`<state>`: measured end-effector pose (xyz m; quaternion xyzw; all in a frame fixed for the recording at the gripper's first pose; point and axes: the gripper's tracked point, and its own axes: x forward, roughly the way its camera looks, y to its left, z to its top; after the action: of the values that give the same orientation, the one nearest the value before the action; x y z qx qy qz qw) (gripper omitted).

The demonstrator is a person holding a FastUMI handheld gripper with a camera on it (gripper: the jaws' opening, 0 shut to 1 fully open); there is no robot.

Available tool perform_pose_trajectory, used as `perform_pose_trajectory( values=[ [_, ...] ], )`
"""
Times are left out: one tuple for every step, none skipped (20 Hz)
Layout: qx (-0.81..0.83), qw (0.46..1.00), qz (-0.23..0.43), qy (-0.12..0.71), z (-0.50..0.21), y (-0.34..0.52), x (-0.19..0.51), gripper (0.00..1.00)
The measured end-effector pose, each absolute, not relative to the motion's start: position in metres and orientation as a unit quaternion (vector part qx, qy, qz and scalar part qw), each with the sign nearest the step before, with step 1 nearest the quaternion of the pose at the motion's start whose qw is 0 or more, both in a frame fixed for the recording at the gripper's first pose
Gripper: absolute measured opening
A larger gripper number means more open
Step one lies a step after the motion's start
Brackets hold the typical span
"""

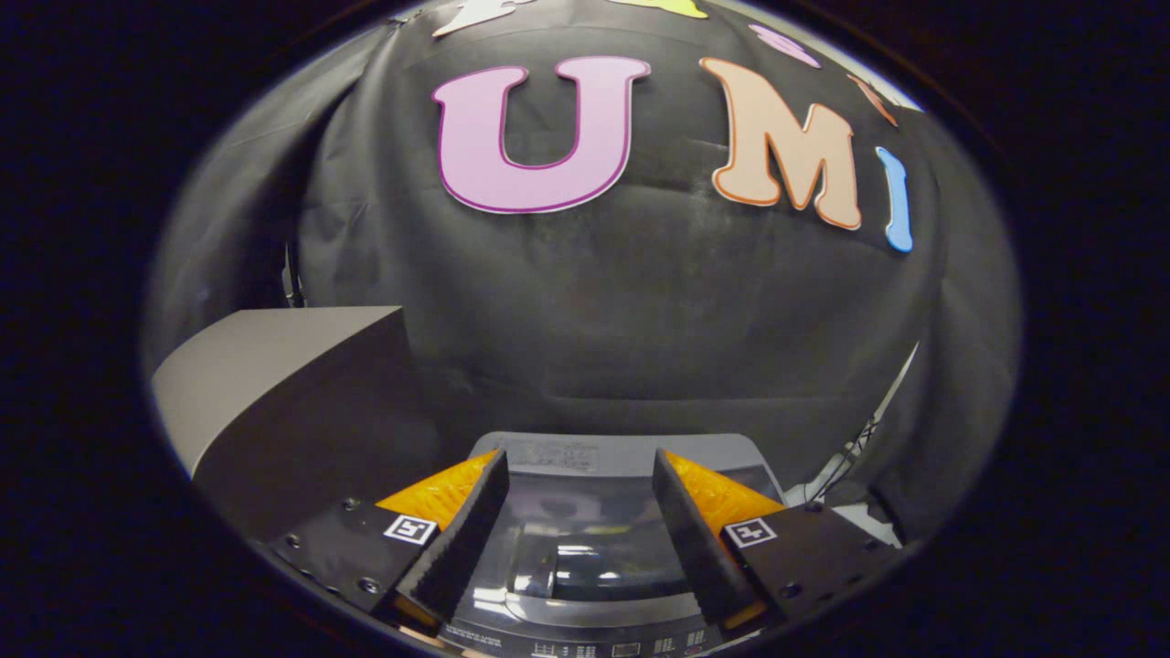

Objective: Put the clothes into the washing machine and then close the washing machine lid.

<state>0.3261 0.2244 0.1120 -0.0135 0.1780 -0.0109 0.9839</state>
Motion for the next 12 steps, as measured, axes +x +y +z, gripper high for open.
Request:
perform_pose_trajectory(
  values=[
    [-0.01,0.985,-0.013,0.174,0.113,0.219,0.323,0.98],
    [-0.007,0.986,-0.013,0.168,0.114,0.215,0.32,0.98],
    [-0.005,0.987,-0.012,0.161,0.118,0.209,0.315,0.98],
    [-0.003,0.988,-0.011,0.155,0.121,0.205,0.31,0.98],
    [0.001,0.989,-0.011,0.148,0.123,0.202,0.305,0.98],
    [0.007,0.99,-0.01,0.141,0.126,0.197,0.3,0.98],
    [0.013,0.991,-0.01,0.136,0.129,0.194,0.294,0.98],
    [0.017,0.991,-0.011,0.13,0.131,0.191,0.287,0.98],
    [0.02,0.992,-0.012,0.122,0.134,0.186,0.279,0.98],
    [0.022,0.993,-0.015,0.116,0.136,0.181,0.272,0.98],
    [0.024,0.994,-0.017,0.109,0.137,0.176,0.265,0.98],
    [0.026,0.994,-0.019,0.103,0.137,0.17,0.258,0.98]
  ],
)
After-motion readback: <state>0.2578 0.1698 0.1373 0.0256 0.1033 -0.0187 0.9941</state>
